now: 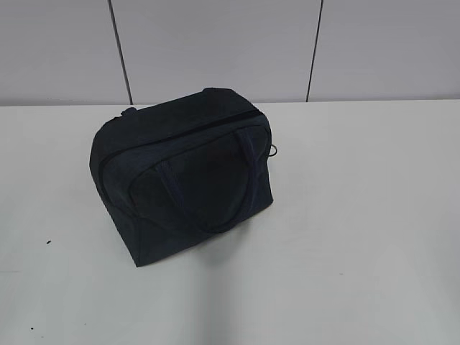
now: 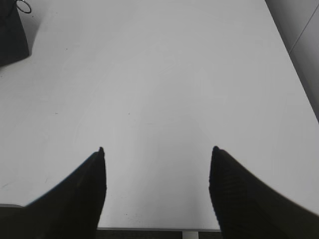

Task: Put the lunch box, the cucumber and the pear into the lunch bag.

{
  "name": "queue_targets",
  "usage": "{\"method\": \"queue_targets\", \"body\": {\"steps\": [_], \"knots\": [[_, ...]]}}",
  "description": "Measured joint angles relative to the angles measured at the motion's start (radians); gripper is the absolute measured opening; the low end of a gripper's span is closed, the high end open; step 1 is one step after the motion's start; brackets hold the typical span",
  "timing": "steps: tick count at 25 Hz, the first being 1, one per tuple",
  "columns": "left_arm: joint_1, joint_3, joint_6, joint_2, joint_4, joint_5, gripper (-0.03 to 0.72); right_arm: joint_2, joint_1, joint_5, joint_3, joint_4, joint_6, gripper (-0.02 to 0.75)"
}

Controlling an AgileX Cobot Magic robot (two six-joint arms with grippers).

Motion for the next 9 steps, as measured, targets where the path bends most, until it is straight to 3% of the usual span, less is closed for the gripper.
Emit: {"method": "queue_targets", "body": {"steps": [9], "knots": [[0.000, 0.000, 0.000, 0.000, 0.000, 0.000, 0.435, 0.000, 0.000, 0.000, 0.000, 0.000, 0.000, 0.501]]}}
